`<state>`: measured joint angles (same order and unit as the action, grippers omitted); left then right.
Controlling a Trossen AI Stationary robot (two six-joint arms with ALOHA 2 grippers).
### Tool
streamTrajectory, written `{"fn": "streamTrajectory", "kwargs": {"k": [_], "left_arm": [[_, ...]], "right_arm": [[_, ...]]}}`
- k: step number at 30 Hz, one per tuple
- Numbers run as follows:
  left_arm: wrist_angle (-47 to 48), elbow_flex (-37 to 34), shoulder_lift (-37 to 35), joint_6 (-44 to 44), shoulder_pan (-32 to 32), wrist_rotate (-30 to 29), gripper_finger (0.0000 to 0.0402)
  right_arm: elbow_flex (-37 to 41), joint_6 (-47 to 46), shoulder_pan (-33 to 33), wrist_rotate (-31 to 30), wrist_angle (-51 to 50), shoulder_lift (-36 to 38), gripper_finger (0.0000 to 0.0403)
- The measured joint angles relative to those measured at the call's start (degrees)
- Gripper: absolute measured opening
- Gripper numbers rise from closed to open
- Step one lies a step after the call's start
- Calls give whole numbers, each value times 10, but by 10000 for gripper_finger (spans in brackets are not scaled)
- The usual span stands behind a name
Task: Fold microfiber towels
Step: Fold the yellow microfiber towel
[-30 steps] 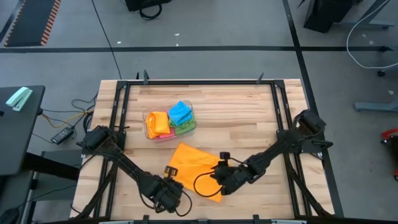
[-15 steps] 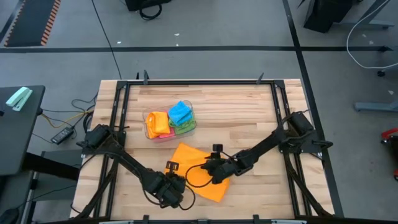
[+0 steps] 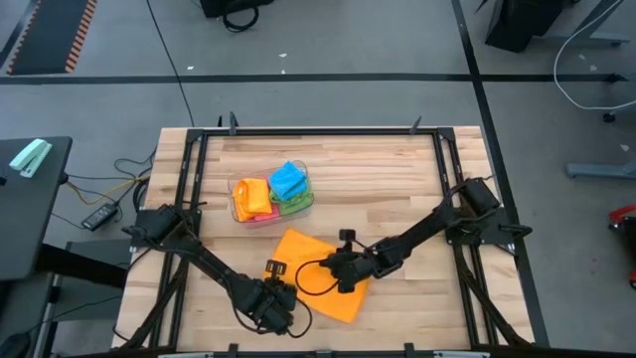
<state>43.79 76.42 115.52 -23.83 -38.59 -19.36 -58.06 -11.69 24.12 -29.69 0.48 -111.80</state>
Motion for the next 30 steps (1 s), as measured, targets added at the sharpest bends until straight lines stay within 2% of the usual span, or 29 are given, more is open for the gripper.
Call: {"fn": "streamTrajectory", "kwargs": {"k": [6,10,16,21,25,30], "left_arm": [[0,0,0,-12,-6,1,36],[-3,1,5,-11,-9,-1,34],[-3,2,13,-11,-9,0,32],[-5,2,12,-11,-12,3,22],[-6,1,12,-16,-12,5,19],[-6,1,12,-19,-12,7,24]], "right_arm": [[0,-69,10,-3,-12,21,9],[0,-142,12,-45,-14,25,9],[0,-233,-2,-52,-68,25,10],[0,-259,1,1,-101,25,10],[0,-273,0,14,-128,25,12],[-6,-216,2,24,-131,32,47]]}}
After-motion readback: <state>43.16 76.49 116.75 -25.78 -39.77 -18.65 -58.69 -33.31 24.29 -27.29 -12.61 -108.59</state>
